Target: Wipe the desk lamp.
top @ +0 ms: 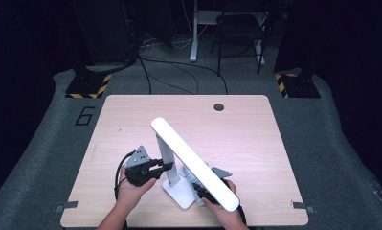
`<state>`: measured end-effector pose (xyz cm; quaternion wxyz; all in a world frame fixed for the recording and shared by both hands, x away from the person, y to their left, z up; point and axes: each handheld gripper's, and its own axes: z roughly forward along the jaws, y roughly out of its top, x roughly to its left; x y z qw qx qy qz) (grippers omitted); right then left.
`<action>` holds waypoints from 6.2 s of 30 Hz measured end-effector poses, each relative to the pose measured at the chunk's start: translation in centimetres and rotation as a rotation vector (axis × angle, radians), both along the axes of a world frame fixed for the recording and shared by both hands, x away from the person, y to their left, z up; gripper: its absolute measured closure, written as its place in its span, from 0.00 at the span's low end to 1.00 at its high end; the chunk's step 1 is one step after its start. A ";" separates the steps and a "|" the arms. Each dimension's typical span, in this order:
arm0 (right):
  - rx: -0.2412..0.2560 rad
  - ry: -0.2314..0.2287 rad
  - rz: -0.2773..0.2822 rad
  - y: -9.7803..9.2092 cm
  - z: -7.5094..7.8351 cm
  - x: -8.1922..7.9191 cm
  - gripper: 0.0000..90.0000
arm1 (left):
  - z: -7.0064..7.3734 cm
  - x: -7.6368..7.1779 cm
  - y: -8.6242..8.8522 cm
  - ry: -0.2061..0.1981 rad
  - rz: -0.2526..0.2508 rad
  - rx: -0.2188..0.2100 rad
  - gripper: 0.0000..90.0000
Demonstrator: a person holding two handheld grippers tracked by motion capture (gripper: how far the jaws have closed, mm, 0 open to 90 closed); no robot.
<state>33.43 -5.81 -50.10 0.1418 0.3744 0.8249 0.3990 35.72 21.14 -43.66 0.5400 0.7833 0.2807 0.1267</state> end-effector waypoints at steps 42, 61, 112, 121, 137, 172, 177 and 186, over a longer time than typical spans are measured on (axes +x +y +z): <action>0.017 -0.025 -0.048 0.4 -0.6 0.4 0.64 | 0.7 1.2 -0.9 0.047 0.036 -0.040 0.59; 0.044 -0.061 -0.050 0.3 1.2 1.5 0.64 | 2.6 0.9 -1.2 -0.021 0.008 -0.001 0.79; 0.020 0.003 0.004 2.6 0.0 5.3 0.66 | 2.0 0.8 -0.9 -0.026 -0.010 -0.030 0.83; 0.032 -0.020 -0.124 -0.8 -0.2 7.4 0.67 | 1.9 0.8 -0.9 -0.029 -0.007 -0.029 0.84; 0.055 -0.033 -0.170 -1.6 -0.5 5.0 0.68 | 1.3 1.0 -1.5 -0.002 0.067 0.002 0.75; -0.056 0.001 -0.198 -4.8 -0.4 5.3 0.66 | 0.9 1.5 -1.7 0.010 0.037 -0.001 0.75; -0.069 0.013 -0.192 -4.8 -0.3 4.9 0.66 | 1.0 1.5 -1.8 -0.006 0.041 0.012 0.76; -0.089 0.028 -0.158 -6.3 -0.2 2.3 0.59 | 1.1 1.3 -2.0 -0.007 0.025 0.019 0.81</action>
